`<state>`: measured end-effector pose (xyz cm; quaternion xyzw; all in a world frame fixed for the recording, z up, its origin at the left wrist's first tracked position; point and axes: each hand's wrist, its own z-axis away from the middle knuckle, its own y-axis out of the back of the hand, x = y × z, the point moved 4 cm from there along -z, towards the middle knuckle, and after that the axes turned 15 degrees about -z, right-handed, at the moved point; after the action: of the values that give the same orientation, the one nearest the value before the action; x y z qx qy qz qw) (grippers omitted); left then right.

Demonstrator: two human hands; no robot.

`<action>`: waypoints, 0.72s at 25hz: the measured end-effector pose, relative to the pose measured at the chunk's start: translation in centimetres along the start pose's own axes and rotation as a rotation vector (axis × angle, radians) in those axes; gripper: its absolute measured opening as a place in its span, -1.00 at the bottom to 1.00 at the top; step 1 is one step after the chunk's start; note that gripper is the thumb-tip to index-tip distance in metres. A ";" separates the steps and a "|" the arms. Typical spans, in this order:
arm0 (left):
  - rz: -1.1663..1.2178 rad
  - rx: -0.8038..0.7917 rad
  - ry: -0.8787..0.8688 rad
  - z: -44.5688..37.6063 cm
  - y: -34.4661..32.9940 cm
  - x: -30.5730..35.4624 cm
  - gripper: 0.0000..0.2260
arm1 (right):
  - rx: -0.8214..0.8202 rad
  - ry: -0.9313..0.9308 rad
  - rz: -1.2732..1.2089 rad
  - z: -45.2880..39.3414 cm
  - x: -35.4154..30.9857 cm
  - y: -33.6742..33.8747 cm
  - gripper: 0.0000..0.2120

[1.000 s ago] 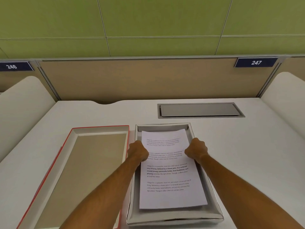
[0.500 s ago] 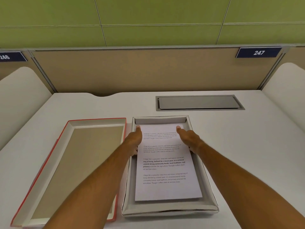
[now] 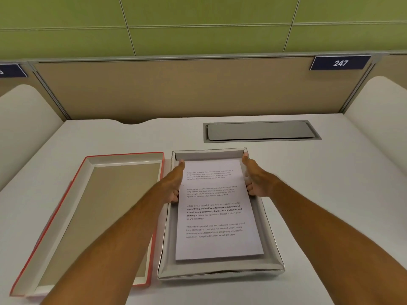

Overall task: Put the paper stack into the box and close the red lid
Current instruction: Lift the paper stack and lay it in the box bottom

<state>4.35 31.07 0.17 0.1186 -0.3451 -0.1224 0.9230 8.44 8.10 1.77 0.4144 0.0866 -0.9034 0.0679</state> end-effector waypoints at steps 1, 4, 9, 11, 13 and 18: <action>-0.063 0.022 -0.023 0.4 -0.3 -0.4 -0.21 | -0.040 -0.003 0.017 0.4 0.3 0.0 -0.37; -0.267 0.129 -0.089 2.5 -1.4 -2.6 -0.27 | -0.097 0.070 0.308 2.2 2.2 -0.4 -0.30; -0.691 0.114 -0.164 5.8 -4.9 -7.7 0.04 | -0.152 0.065 0.941 5.4 8.8 -0.8 0.06; -0.822 0.099 -0.154 6.4 -6.1 -9.1 0.17 | -0.166 0.044 1.058 6.2 10.6 -0.6 0.17; -0.929 0.138 -0.156 7.1 -6.8 -9.8 0.15 | -0.185 0.059 1.072 6.7 11.2 -0.5 0.20; -1.022 0.252 -0.198 7.9 -7.1 -9.8 0.05 | -0.143 0.144 1.136 7.1 11.5 -0.6 0.13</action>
<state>-9.13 26.32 -2.13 0.3694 -0.3406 -0.5246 0.6872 -4.41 6.57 -2.36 0.4506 -0.0844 -0.6868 0.5640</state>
